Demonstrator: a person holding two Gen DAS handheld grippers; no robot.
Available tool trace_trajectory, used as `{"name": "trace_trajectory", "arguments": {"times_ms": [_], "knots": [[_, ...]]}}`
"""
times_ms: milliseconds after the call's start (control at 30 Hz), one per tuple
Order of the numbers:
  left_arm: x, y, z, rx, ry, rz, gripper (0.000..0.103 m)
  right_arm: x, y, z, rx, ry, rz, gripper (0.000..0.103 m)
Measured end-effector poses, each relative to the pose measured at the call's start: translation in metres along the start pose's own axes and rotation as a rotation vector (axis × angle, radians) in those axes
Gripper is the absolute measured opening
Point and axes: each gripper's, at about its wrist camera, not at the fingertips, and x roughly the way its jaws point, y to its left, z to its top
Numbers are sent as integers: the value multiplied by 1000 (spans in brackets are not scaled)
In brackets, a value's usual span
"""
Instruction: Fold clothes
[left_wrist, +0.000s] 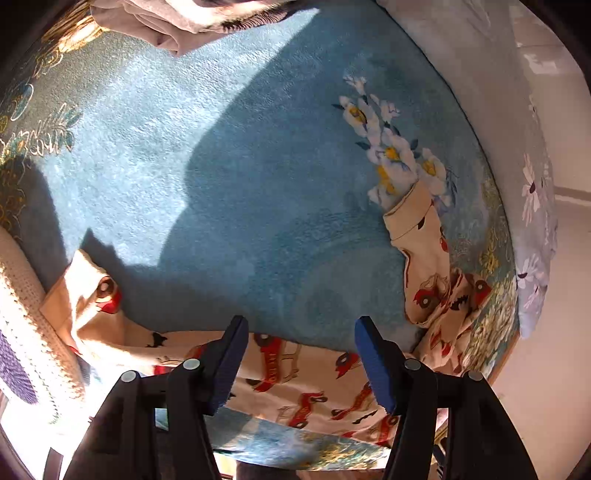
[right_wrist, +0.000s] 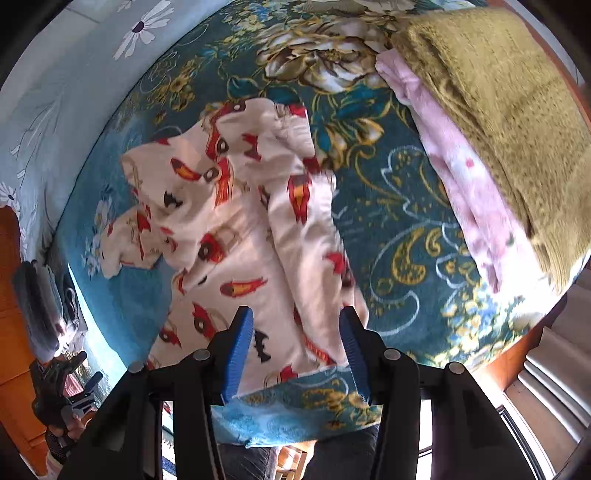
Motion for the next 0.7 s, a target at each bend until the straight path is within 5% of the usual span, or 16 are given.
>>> {"name": "trace_trajectory", "arguments": {"times_ms": [200,367,700], "knots": [[44,-66,29,38,-7,103,66,40,-4,82,42,25,-28,56],[69,-113,55,202,-26,243,66,66,-1,126,113,-10,-56,56],[121,-176,91,551,3,353,73,107,-6,172,190,-1,-111,58]]}}
